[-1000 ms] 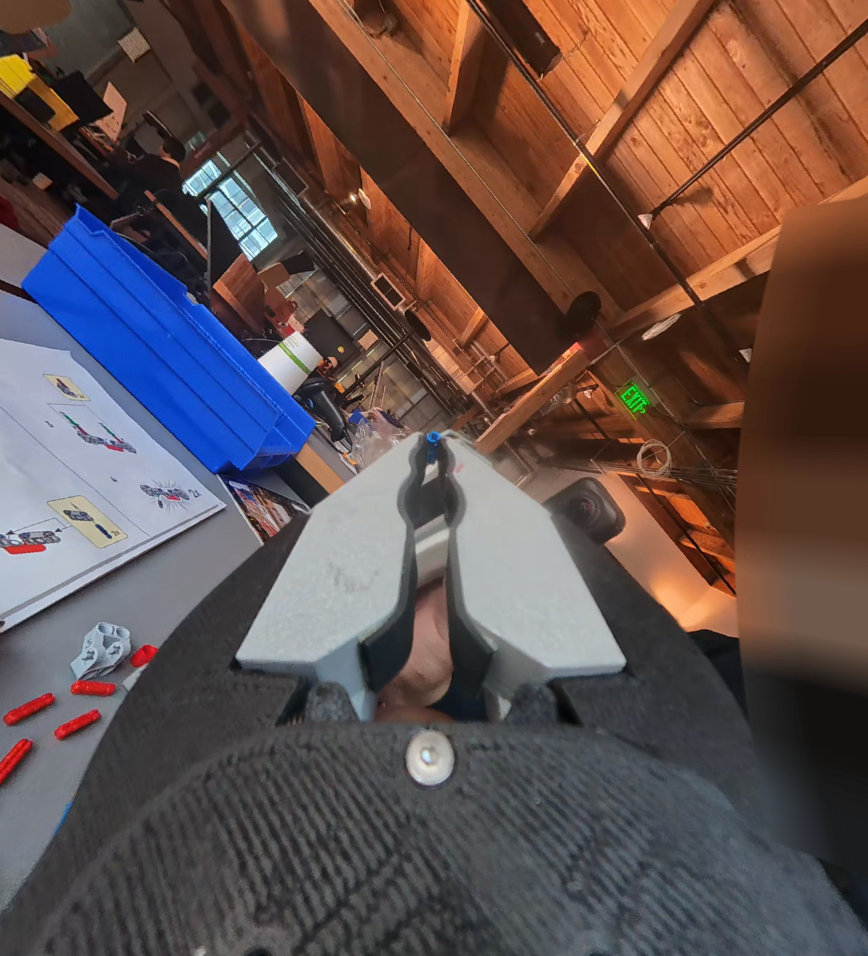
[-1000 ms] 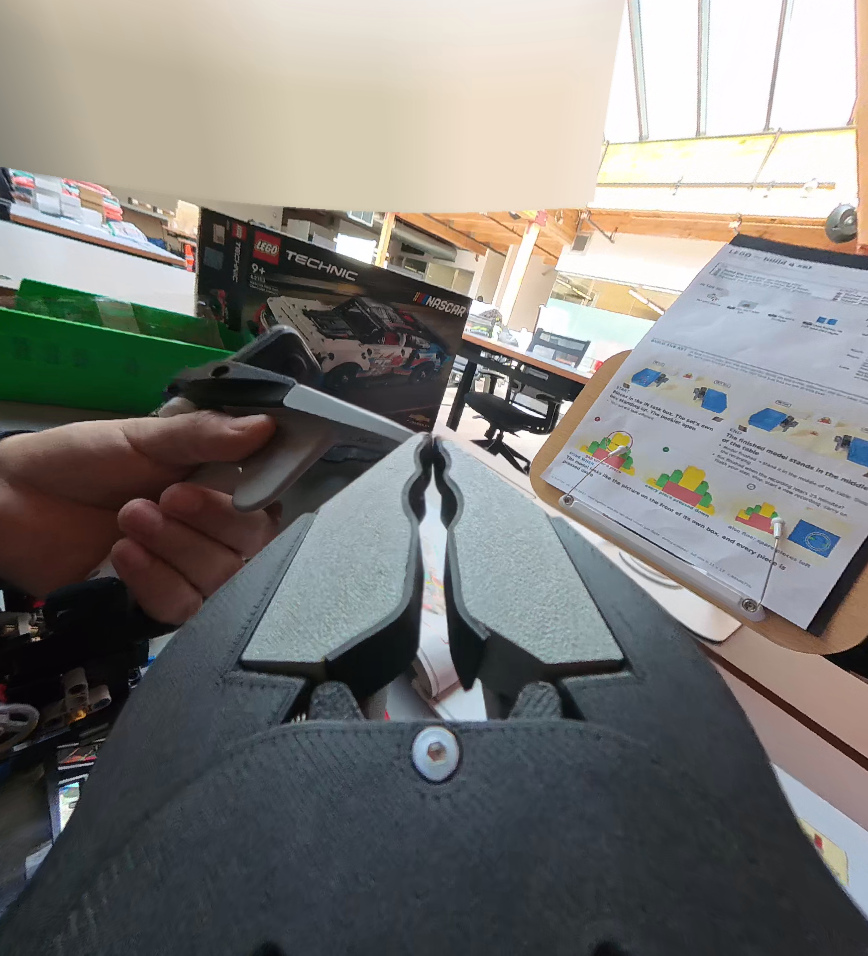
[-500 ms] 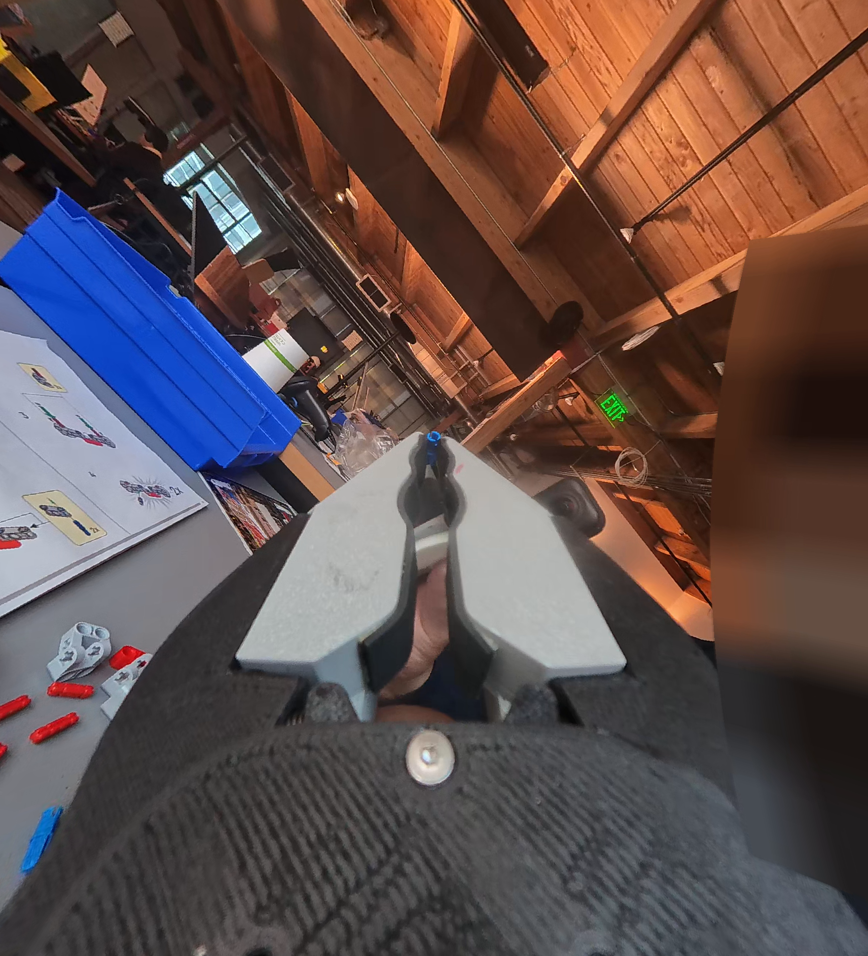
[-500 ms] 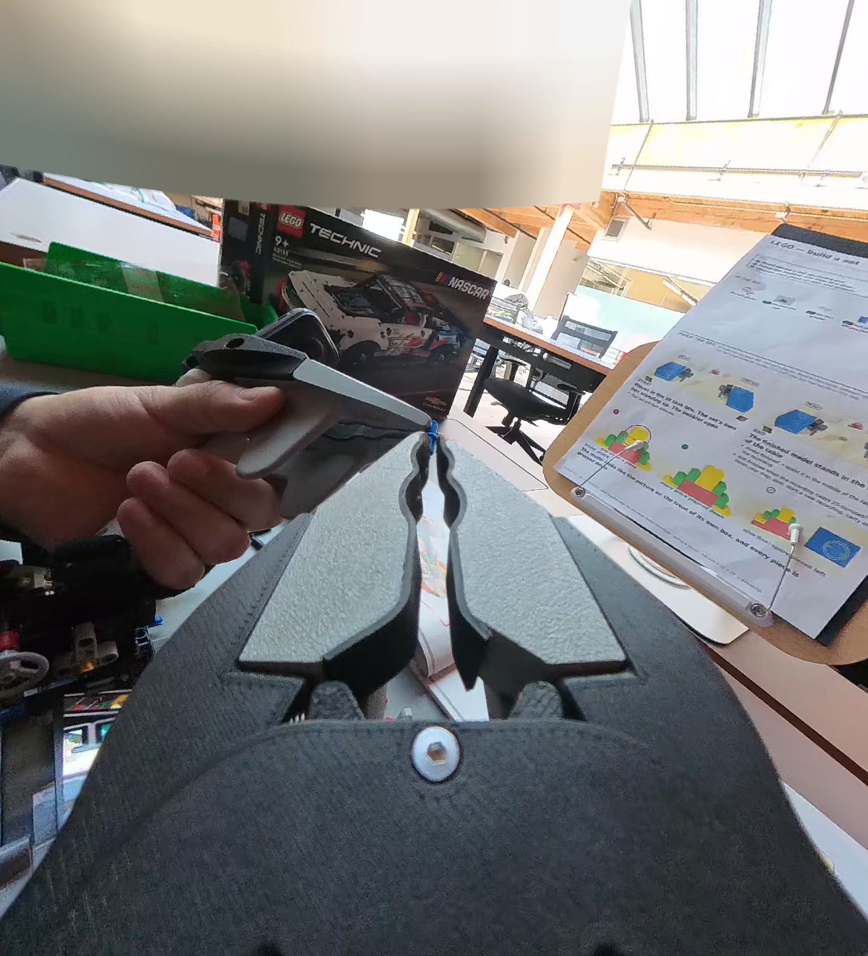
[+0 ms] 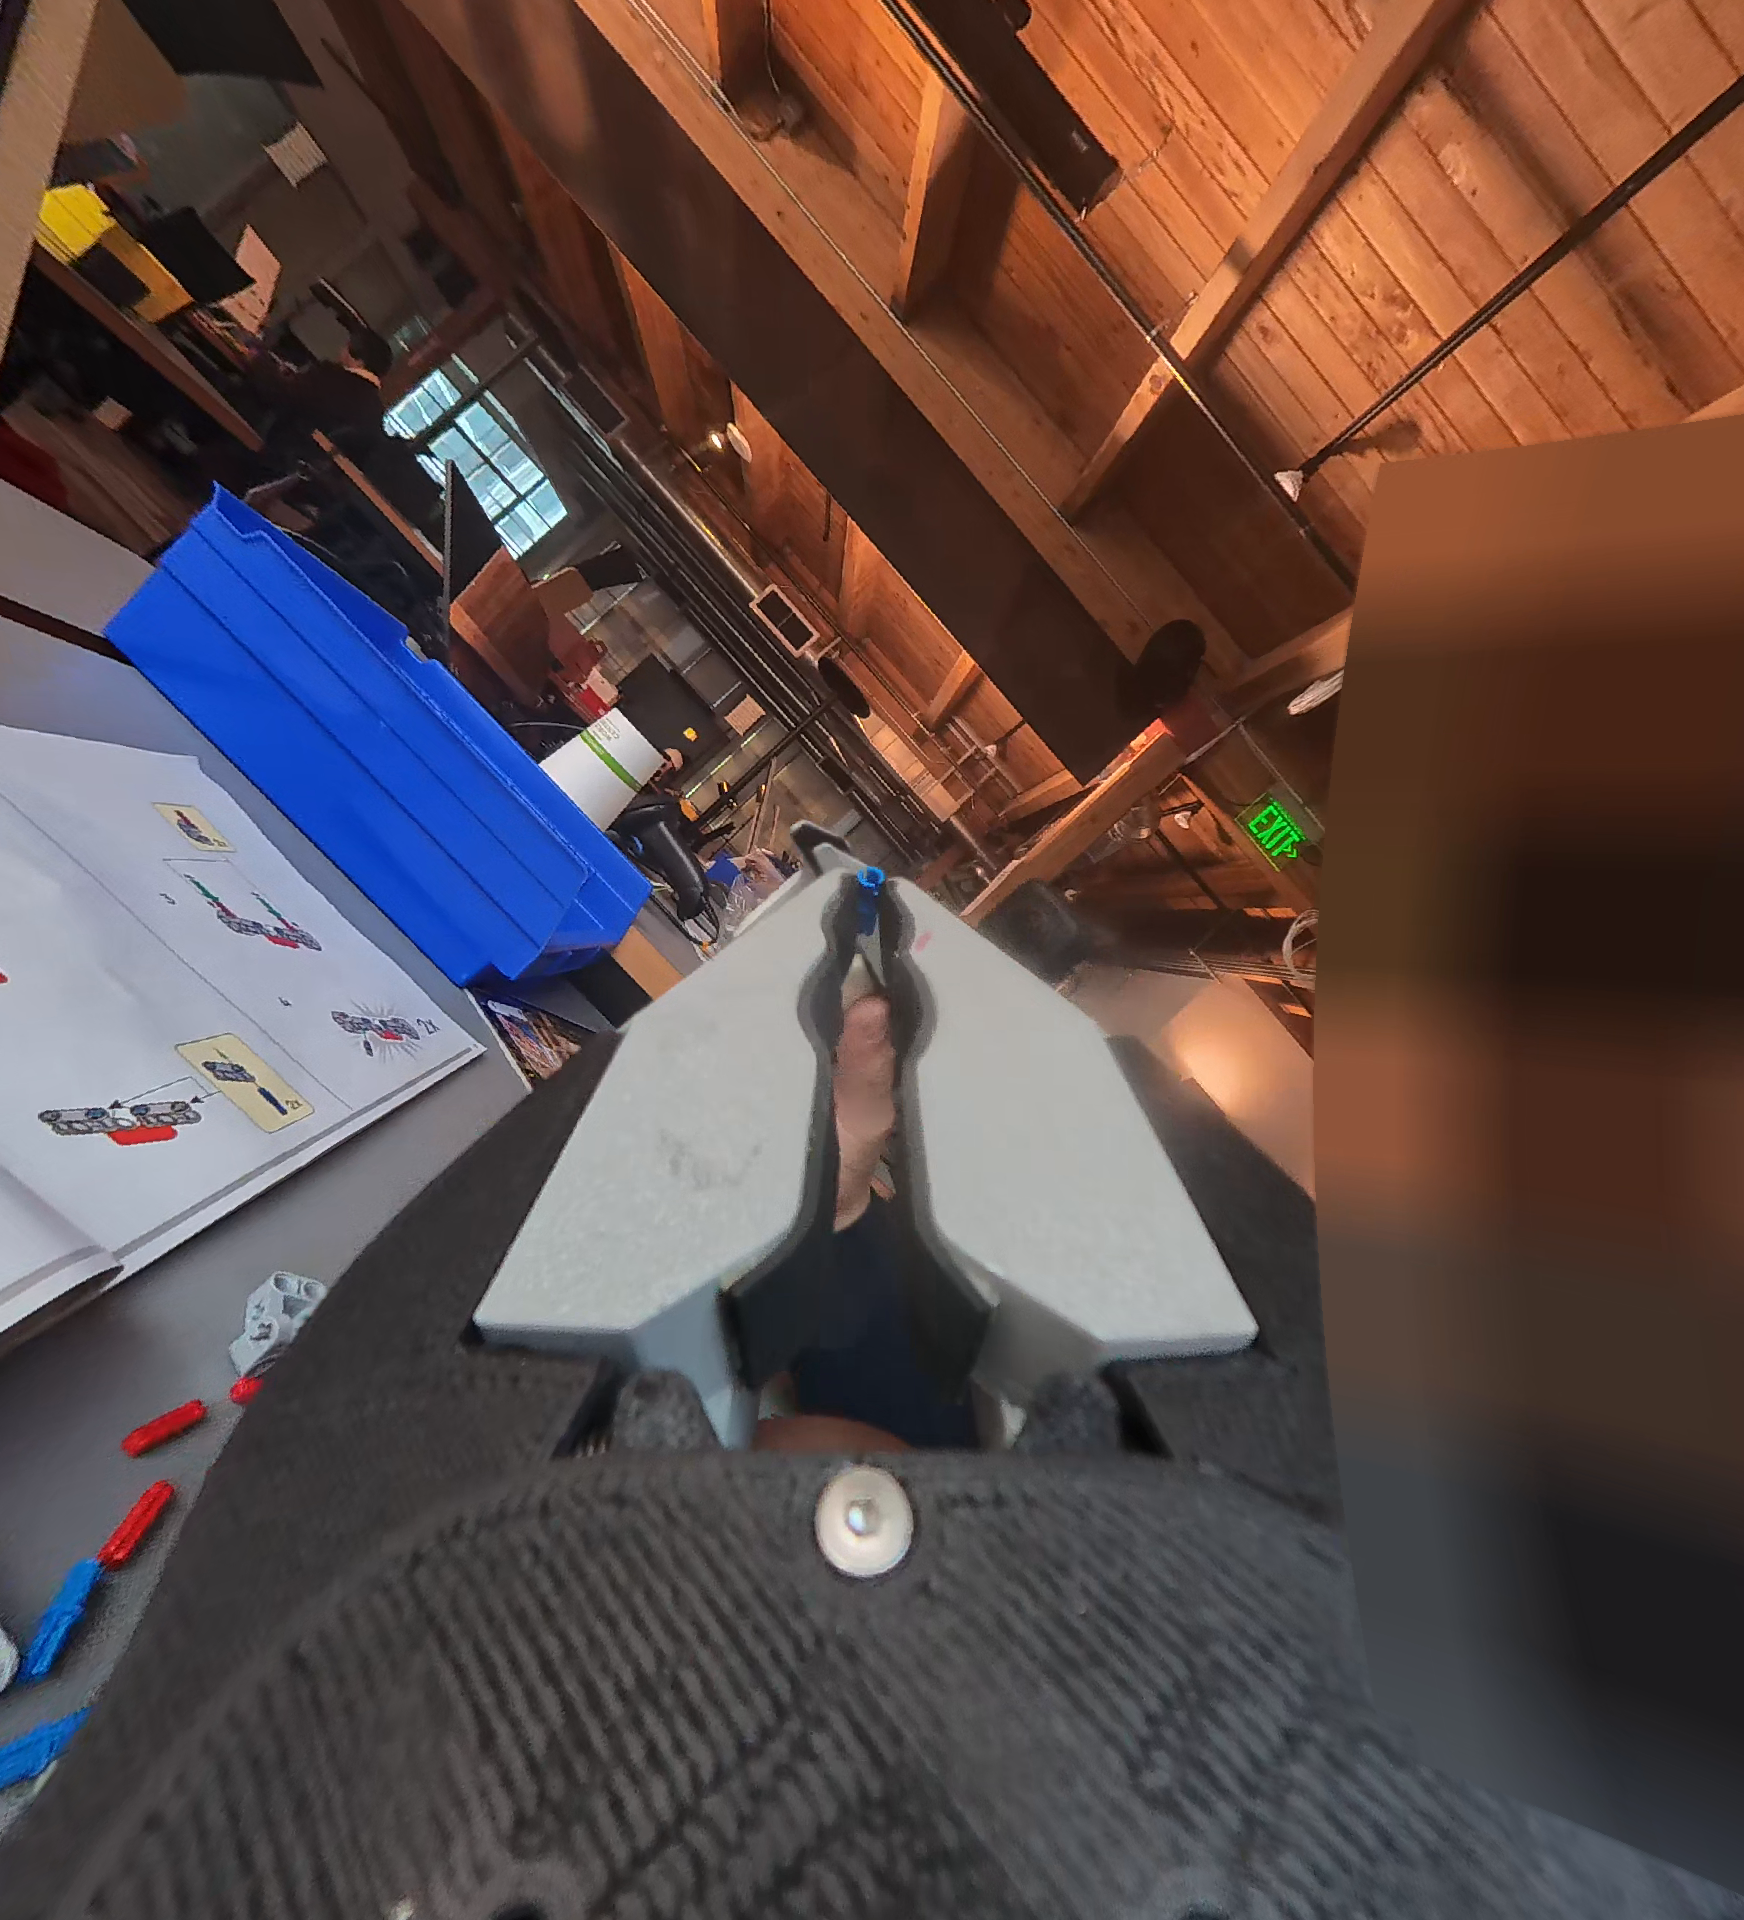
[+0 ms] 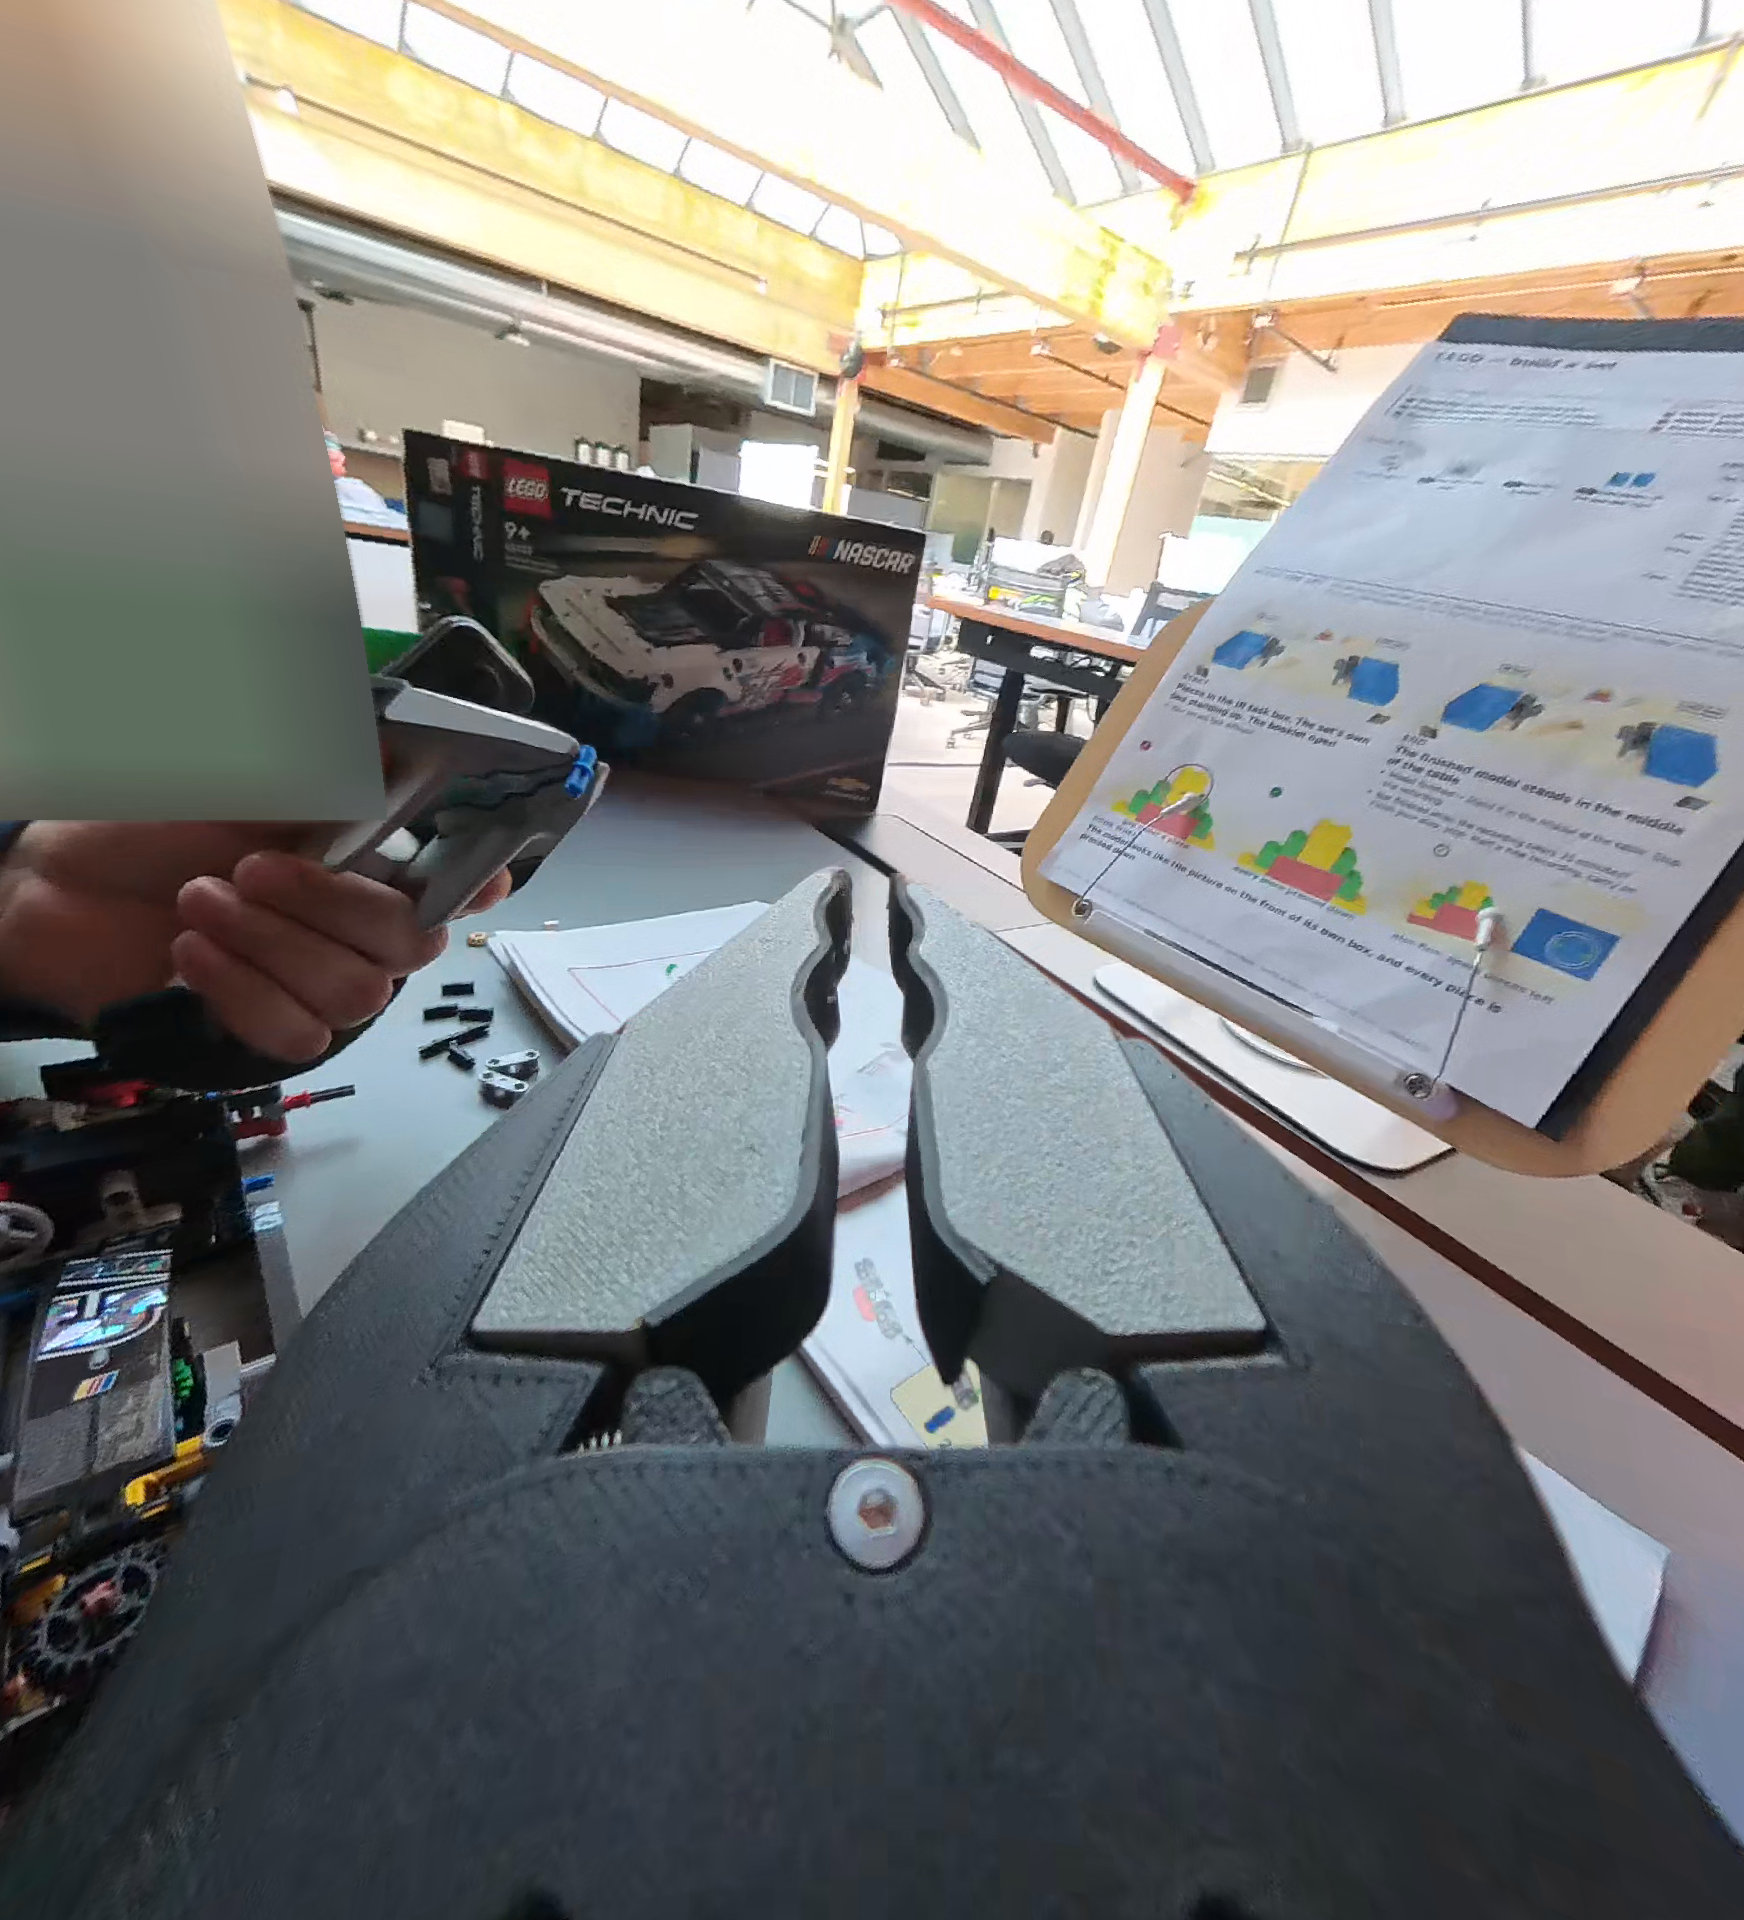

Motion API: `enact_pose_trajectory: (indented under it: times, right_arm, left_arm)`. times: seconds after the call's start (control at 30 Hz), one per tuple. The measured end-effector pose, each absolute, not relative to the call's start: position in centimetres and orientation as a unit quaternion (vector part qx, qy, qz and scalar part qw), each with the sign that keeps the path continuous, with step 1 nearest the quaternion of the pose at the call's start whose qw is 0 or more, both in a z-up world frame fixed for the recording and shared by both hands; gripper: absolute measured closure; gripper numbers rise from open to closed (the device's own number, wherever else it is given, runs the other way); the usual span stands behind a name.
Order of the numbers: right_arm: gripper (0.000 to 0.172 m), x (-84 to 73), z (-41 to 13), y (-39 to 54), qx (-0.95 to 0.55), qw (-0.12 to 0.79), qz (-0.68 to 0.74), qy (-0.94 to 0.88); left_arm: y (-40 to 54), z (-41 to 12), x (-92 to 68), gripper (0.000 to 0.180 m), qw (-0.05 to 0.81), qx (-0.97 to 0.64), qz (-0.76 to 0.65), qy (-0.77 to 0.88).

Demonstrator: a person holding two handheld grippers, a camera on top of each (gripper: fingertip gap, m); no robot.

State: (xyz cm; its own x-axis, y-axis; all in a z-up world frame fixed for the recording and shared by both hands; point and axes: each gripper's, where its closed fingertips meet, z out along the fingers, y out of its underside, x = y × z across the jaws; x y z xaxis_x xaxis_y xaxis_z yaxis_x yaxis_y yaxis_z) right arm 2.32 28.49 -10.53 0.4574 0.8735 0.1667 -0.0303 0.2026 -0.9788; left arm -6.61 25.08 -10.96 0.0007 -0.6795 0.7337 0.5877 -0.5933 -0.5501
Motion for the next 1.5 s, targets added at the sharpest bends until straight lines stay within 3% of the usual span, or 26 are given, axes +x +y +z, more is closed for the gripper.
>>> enact_pose_trajectory:
  times: [0.4, 1.1, 1.2, 1.3, 1.5]
  right_arm:
    - [0.168, -4.7, -12.2, 22.8, -0.486, 0.656, 0.280, -0.505]
    - [0.171, -4.4, -11.4, 23.1, -0.486, 0.681, 0.262, -0.481]
    - [0.171, -4.0, -12.1, 23.8, -0.513, 0.643, 0.307, -0.479]
    - [0.171, -4.0, -13.7, 24.5, -0.553, 0.574, 0.365, -0.481]
    - [0.171, -4.2, -15.7, 24.3, -0.599, 0.429, 0.501, -0.454]
  left_arm:
    - [24.1, -11.1, -4.9, 0.180, 0.417, -0.543, -0.728, 0.045]
    - [23.1, -11.2, -4.1, 0.180, 0.402, -0.555, -0.722, 0.093]
    - [22.9, -11.7, -4.5, 0.173, 0.453, -0.588, -0.637, 0.208]
    - [24.0, -13.9, -5.1, 0.158, 0.530, -0.647, -0.436, 0.332]
    - [24.3, -16.1, -5.0, 0.164, 0.622, -0.593, -0.109, 0.499]
